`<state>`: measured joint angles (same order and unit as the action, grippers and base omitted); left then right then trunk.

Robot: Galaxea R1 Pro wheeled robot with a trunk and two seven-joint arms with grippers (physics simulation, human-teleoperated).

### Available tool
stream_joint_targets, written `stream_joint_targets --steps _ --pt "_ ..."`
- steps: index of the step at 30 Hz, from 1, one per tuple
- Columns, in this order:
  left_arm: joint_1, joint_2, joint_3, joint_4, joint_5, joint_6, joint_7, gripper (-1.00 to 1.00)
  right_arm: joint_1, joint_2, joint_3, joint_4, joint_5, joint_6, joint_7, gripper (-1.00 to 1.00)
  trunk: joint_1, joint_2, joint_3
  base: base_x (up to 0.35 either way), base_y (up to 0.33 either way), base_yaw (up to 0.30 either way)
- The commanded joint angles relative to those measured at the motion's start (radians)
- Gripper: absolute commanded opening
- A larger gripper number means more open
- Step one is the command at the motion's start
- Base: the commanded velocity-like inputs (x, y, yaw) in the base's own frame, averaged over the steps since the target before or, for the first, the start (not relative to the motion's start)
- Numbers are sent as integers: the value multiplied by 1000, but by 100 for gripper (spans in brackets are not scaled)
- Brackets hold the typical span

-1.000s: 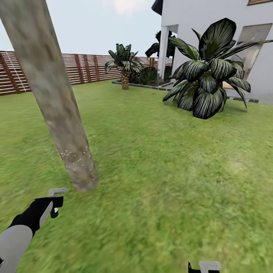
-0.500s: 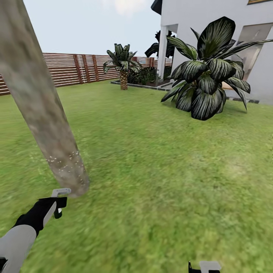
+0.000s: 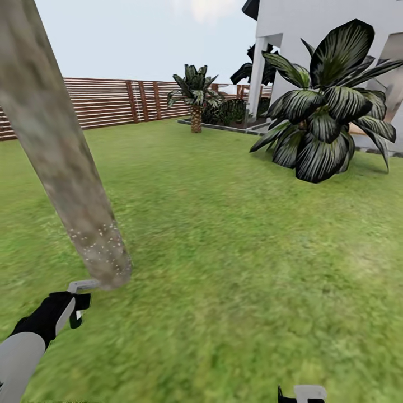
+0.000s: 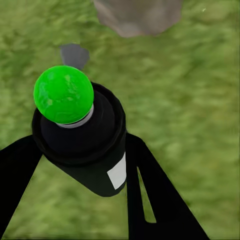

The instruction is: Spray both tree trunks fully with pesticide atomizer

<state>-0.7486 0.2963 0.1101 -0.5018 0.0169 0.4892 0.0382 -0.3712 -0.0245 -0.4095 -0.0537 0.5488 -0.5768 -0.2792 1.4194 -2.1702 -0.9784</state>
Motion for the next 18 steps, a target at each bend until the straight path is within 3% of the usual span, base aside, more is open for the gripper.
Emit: stream_joint_targets --steps 1,5,8,10,12,16,18 --pt "0 6 0 0 2 0 1 -100 0 0 0 0 0 0 0 100 0 0 0 125 -263 242" --pt "0 0 2 -1 8 0 32 -100 0 0 0 0 -1 0 0 100 0 0 0 103 -263 45" --pt "0 -46 -2 -8 10 0 84 -100 0 0 0 0 0 0 0 100 0 0 0 90 -264 2" --pt "0 -57 1 -9 8 0 88 -100 0 0 0 0 0 0 0 100 0 0 0 87 -265 0" --pt "0 -46 2 -7 10 0 86 -100 0 0 0 0 0 0 0 100 0 0 0 87 -265 0" --pt "0 12 3 -1 12 0 83 -100 0 0 0 0 0 0 0 100 0 0 0 86 -265 136" --pt "0 14 2 -2 22 -2 83 -100 0 0 0 0 0 0 0 100 0 0 0 78 -239 268"
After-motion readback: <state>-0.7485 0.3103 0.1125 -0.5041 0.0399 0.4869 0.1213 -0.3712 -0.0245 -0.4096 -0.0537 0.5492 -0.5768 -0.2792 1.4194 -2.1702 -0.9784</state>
